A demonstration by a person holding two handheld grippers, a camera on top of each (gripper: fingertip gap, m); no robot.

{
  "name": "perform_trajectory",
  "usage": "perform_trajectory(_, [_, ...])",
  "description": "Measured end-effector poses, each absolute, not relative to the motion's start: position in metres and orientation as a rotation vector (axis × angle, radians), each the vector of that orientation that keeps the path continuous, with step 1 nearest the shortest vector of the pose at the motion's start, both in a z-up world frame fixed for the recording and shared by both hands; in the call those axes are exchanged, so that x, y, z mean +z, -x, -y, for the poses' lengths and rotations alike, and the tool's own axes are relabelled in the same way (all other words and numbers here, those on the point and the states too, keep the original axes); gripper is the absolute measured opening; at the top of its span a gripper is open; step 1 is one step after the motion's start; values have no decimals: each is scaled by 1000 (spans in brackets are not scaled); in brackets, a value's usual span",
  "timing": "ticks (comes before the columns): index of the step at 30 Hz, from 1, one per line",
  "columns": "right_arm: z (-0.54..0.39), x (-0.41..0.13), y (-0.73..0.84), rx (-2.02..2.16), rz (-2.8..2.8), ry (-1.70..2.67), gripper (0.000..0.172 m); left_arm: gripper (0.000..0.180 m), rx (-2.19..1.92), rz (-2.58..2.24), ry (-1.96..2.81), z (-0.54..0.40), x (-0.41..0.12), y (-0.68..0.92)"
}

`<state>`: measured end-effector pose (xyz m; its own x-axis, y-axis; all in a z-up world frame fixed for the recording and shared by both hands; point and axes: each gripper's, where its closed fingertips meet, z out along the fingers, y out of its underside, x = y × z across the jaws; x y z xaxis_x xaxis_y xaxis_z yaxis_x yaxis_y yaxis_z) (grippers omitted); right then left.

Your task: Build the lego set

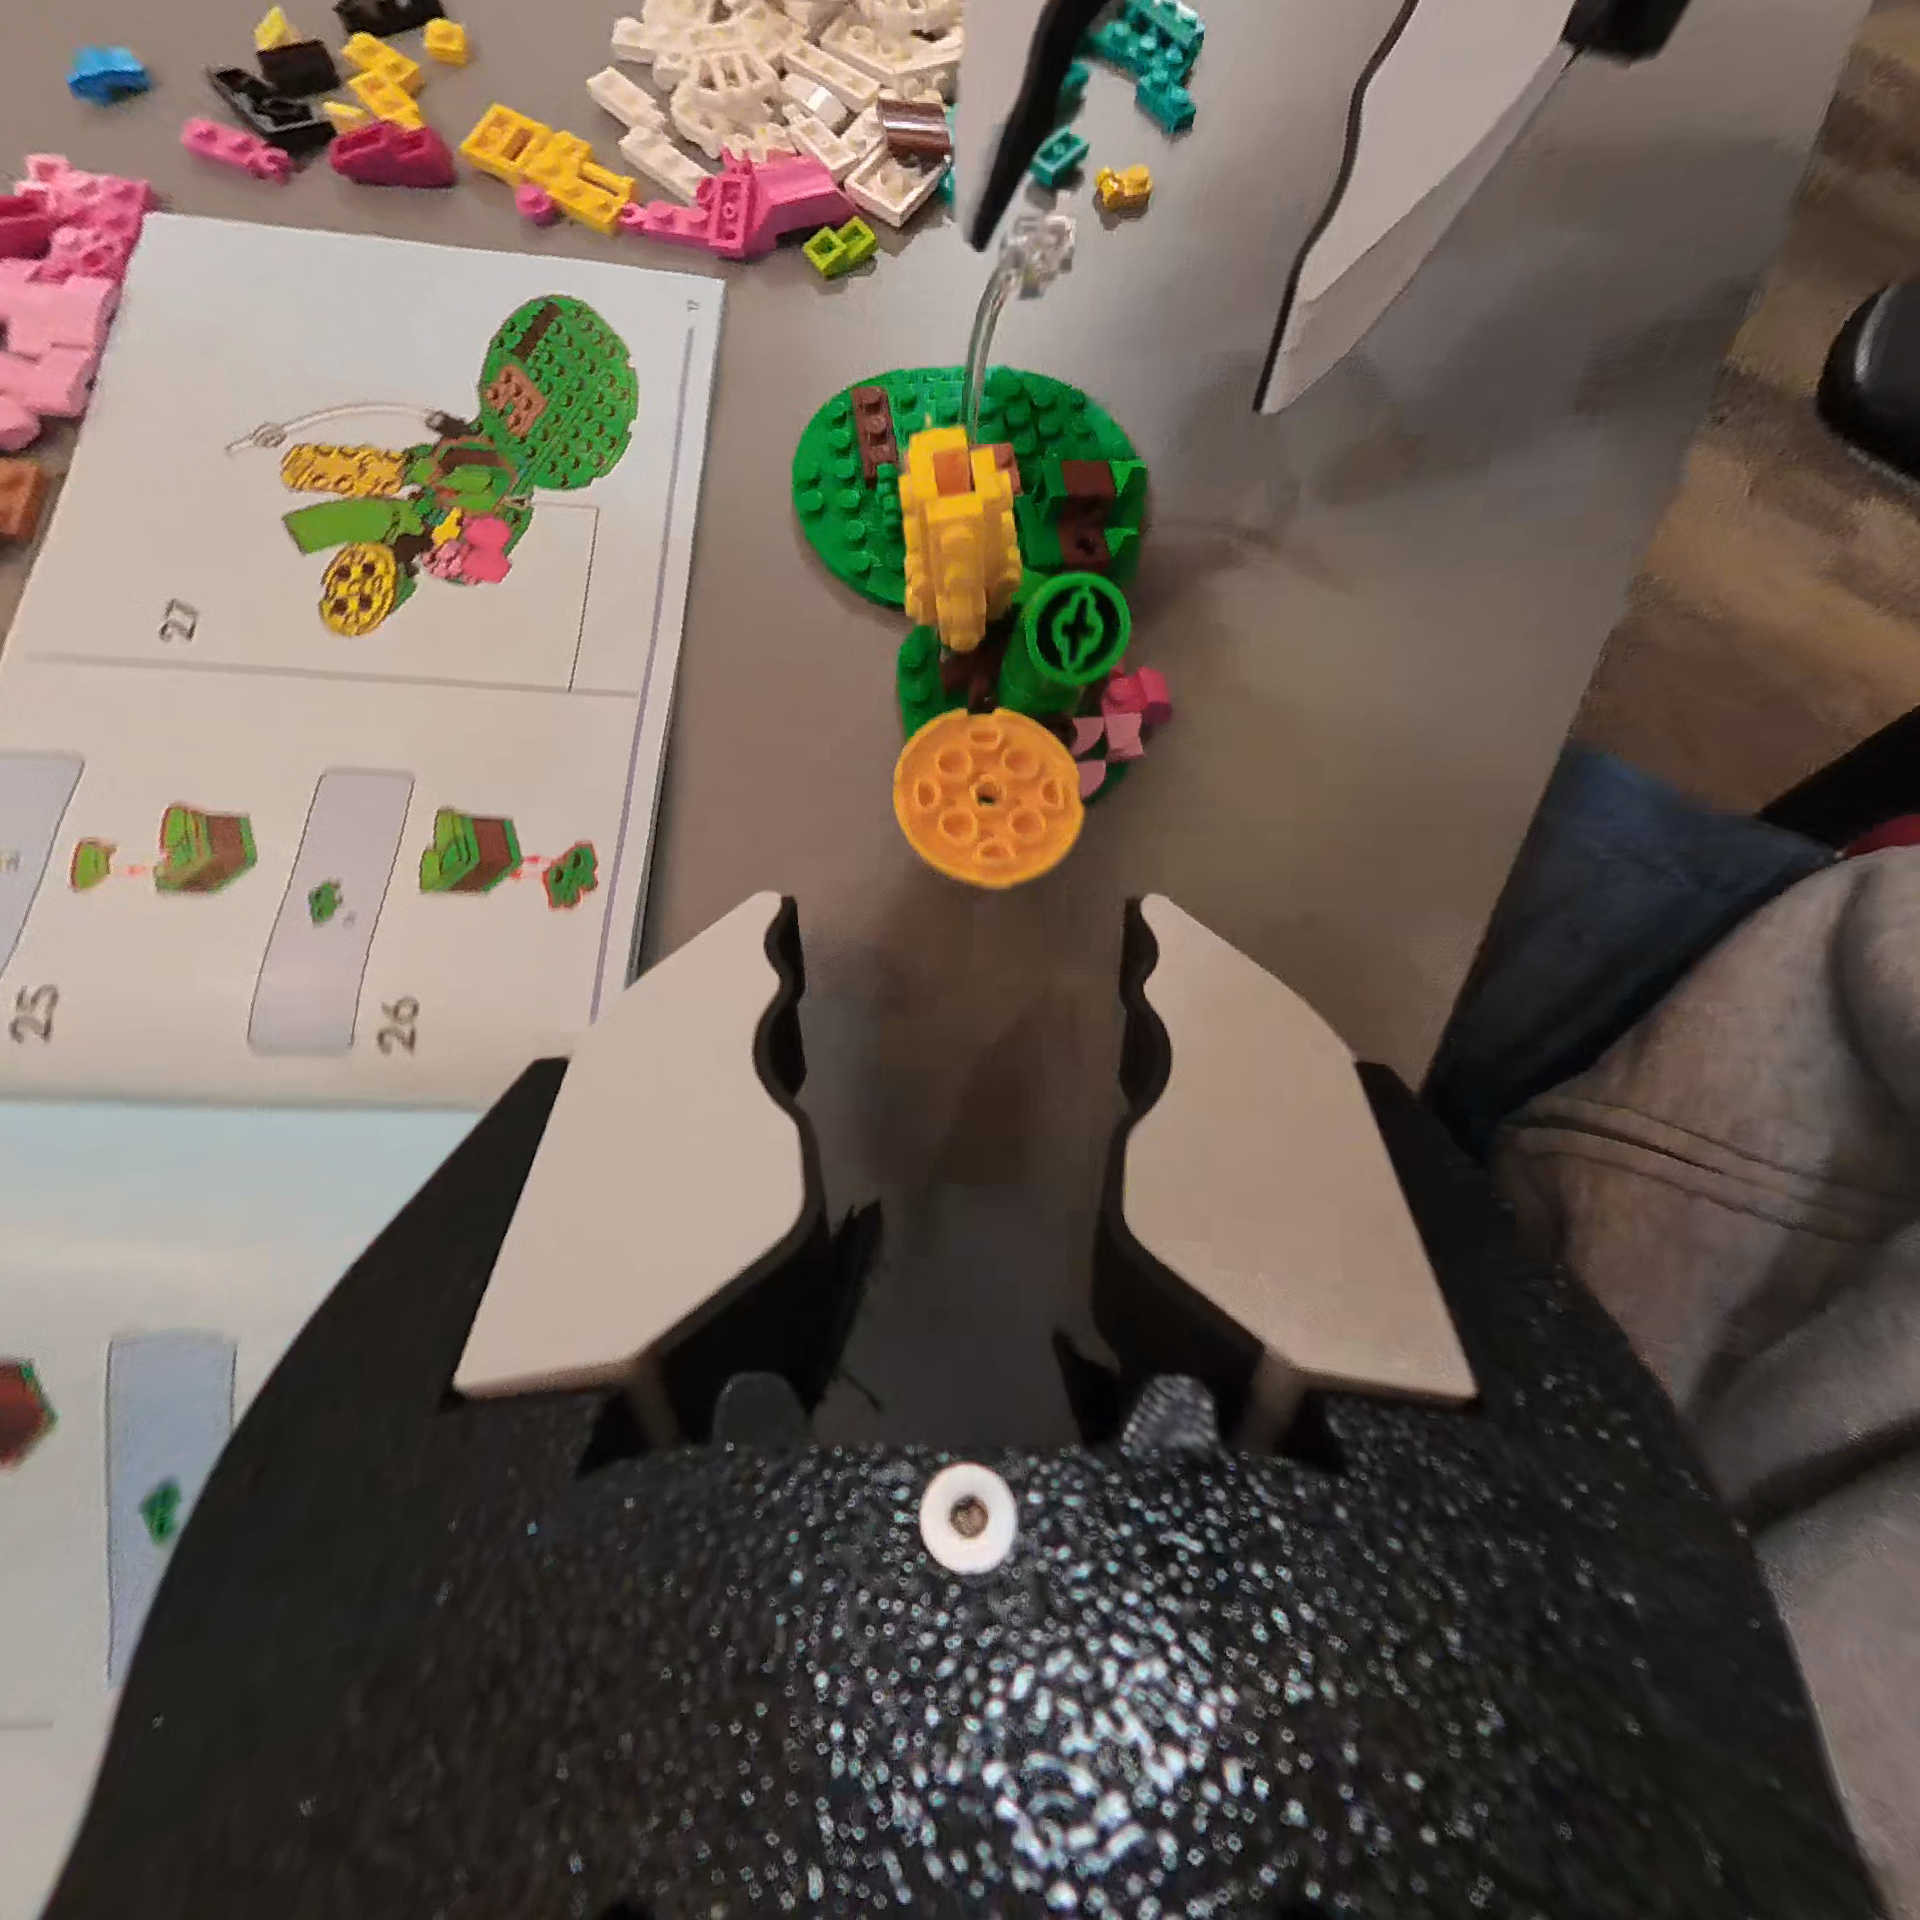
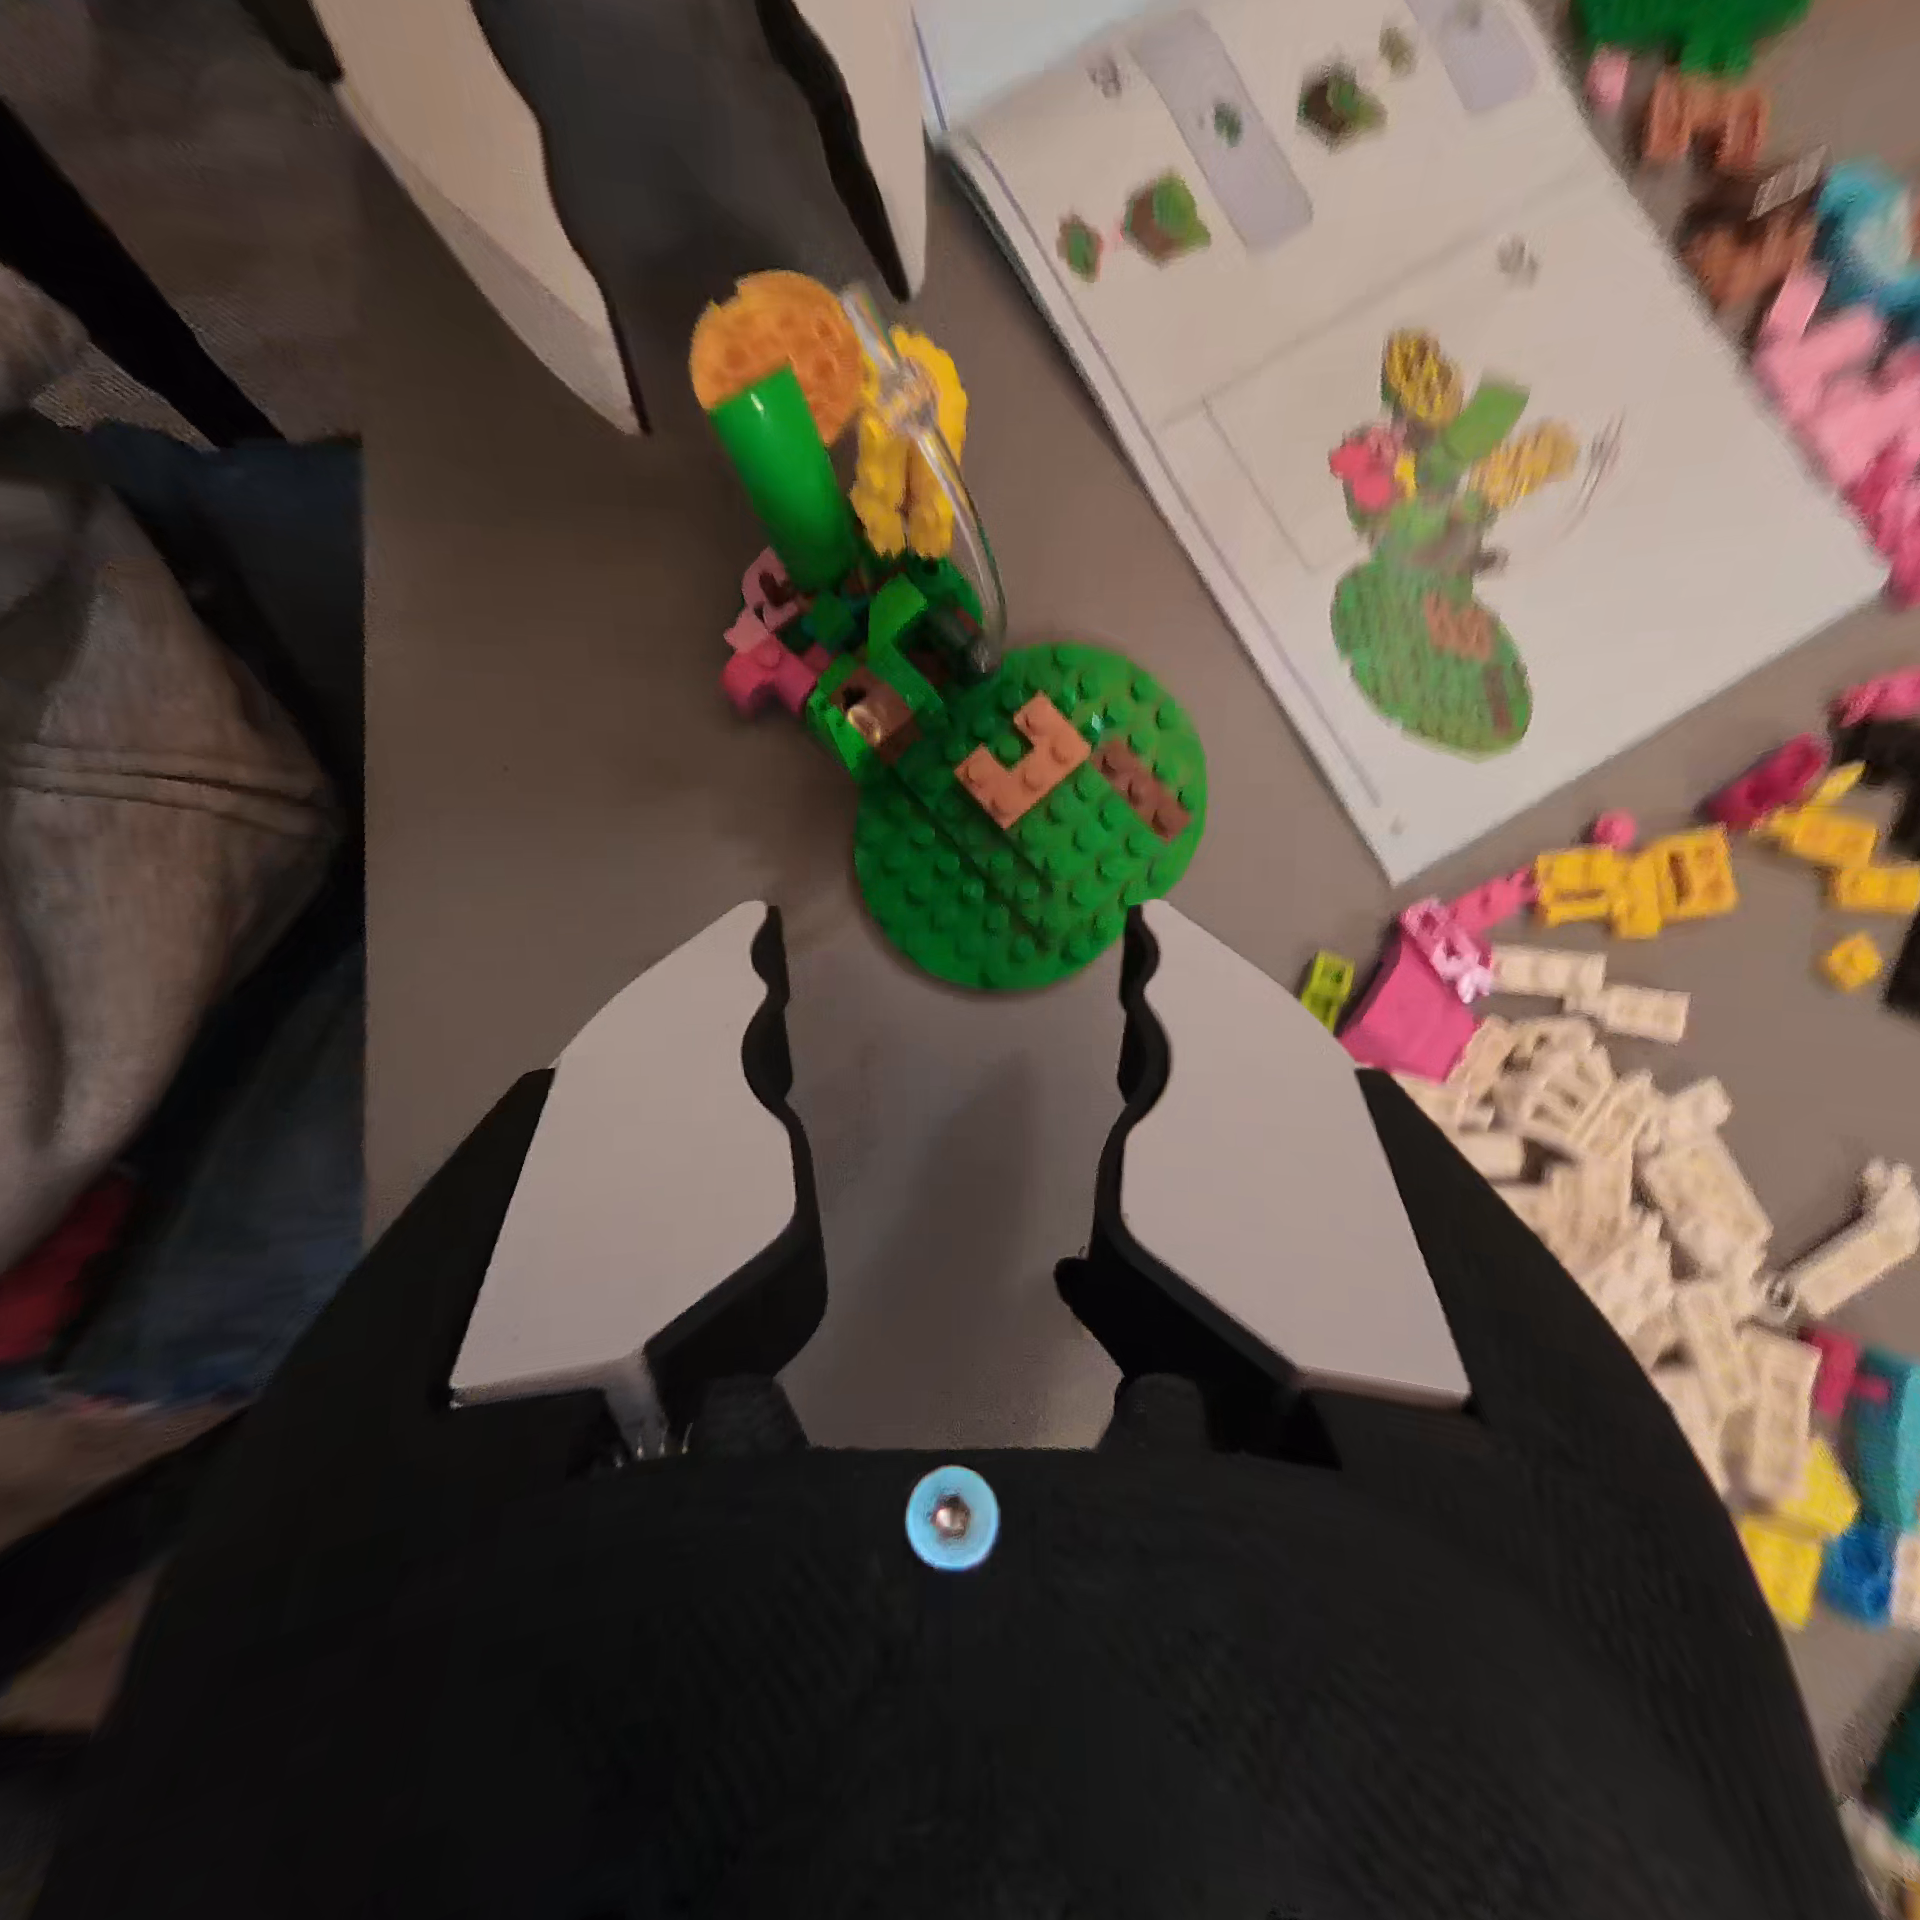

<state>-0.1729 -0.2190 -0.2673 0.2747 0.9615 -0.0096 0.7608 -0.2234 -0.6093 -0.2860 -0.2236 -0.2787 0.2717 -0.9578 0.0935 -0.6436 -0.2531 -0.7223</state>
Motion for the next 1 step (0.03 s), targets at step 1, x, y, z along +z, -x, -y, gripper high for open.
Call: perform_trajectory(1, [217, -267, 177, 559, 1563, 1989, 65, 58, -729, -1417, 1986, 225, -276, 291])
